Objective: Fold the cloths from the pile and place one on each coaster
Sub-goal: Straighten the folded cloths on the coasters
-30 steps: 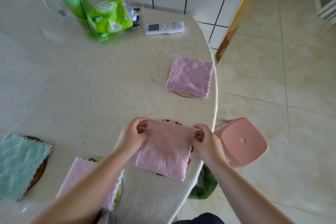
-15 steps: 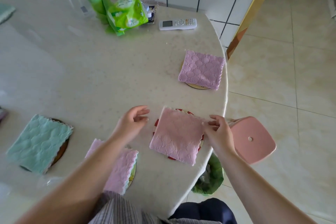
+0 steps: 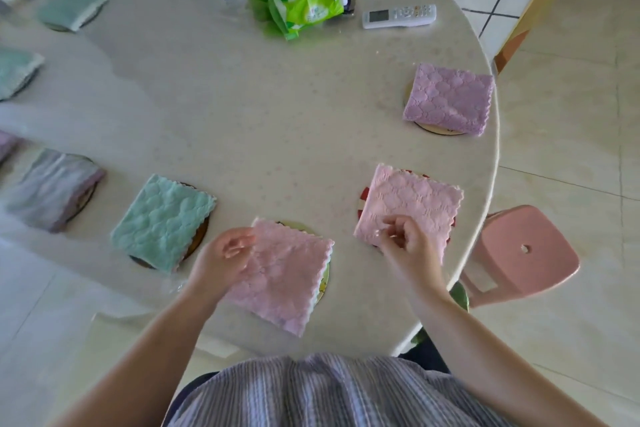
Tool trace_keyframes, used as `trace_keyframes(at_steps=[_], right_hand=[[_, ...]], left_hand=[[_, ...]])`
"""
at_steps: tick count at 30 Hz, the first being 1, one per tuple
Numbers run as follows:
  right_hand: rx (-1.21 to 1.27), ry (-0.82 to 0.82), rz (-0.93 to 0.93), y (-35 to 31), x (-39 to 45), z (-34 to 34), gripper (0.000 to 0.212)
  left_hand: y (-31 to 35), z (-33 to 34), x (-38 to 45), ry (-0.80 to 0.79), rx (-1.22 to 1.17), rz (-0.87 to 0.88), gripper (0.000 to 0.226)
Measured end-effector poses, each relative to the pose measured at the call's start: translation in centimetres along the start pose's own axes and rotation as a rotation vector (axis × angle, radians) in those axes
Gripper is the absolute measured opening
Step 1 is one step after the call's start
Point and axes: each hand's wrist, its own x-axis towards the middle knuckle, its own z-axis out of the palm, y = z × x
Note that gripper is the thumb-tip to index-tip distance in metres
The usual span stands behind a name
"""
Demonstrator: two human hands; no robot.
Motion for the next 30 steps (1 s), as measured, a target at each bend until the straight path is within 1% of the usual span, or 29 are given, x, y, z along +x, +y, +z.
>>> trace_keyframes(at_steps=[3, 4, 7, 10, 13, 18, 20, 25, 28, 30], right_hand=[[-0.063, -0.178, 0.098, 0.6, -1.6, 3.1, 0.015], [-0.095, -0.211, 0.132, 0.9, -2.2, 4.1, 0.018], [-0.161, -0.226, 0.199, 1.2, -4.2, 6.6, 0.019], [-0.213, -0.146, 0.217, 1.4, -6.1, 8.7, 0.020], [-0.222, -0.025, 0.243, 1.6, -7.3, 10.5, 0.022], [-0.159, 0.123, 0.289, 2.2, -8.6, 11.7, 0.020], [-0.133, 0.162, 0.299, 2.3, -8.8, 11.8, 0.020], [-0.094, 0.200, 0.284, 2.2, -8.5, 11.9, 0.023], [-0.088, 0.235, 0.251, 2.0, -8.6, 12.0, 0.021], [-0.069, 0.308, 0.212, 1.6, -8.7, 11.9, 0.019]], left_hand=[[-0.9, -1.5, 1.2, 0.030, 0.066, 0.019, 0.022], [-1.3, -2.0, 1.5, 0.022, 0.092, 0.016, 0.023], [-2.5, -3.1, 2.0, -0.078, 0.135, 0.022, 0.025], [-3.6, -3.5, 2.1, -0.216, 0.153, 0.075, 0.022], [-4.0, -3.9, 2.8, -0.256, 0.208, 0.133, 0.023], [-3.8, -3.8, 3.2, -0.349, 0.248, 0.173, 0.022], [-4.0, -3.6, 3.4, -0.355, 0.229, 0.176, 0.023], [-4.3, -4.3, 3.4, -0.355, 0.205, 0.165, 0.026], [-4.3, -6.0, 3.2, -0.317, 0.184, 0.156, 0.028], [-4.5, -7.5, 2.9, -0.277, 0.146, 0.138, 0.029]])
